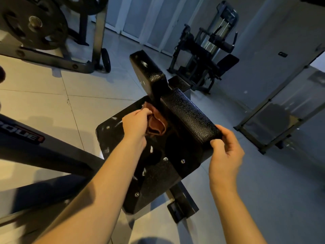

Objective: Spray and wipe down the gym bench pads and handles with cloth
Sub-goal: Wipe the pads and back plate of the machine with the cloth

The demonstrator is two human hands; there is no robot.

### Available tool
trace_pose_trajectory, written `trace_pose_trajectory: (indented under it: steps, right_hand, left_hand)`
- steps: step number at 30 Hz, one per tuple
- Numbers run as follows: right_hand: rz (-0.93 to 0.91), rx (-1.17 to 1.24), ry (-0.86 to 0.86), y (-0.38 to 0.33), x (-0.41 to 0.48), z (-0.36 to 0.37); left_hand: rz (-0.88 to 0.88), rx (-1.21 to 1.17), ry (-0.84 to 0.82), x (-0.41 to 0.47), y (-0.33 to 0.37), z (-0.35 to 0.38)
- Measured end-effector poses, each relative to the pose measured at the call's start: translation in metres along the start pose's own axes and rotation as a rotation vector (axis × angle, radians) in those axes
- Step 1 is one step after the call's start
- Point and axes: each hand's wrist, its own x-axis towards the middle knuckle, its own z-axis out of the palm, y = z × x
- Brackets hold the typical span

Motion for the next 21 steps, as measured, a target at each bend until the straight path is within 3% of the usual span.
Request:
trace_pose_trajectory:
  steps: [3, 7, 12, 16, 19, 21]
  right_hand:
    - [-0.016, -0.006, -0.021, 0.0, 0.0, -0.002]
    - [-0.018, 0.007, -0.015, 0.0, 0.001, -0.001]
    - [-0.015, 0.014, 0.003, 0.003, 0.003, 0.0]
    - [-0.001, 0.032, 0.011, 0.001, 0.001, 0.002]
    - [-0.006, 0.033, -0.012, -0.001, -0.001, 0.0]
    - [-0.005, 0.016, -0.031, -0.001, -0.001, -0.002]
  left_hand:
    - [-0.045, 0.067, -0.062, 0.002, -0.033, 0.007]
    - [0.02, 0.076, -0.153, -0.01, -0.045, 0.019]
    - [0.099, 0.021, -0.183, -0.016, -0.022, 0.008]
    - [0.309, 0.025, -0.169, -0.016, 0.001, 0.002]
    - [0.391, 0.104, -0.106, -0.005, -0.012, 0.007]
    - [0.339, 0.185, -0.134, -0.004, -0.042, 0.01]
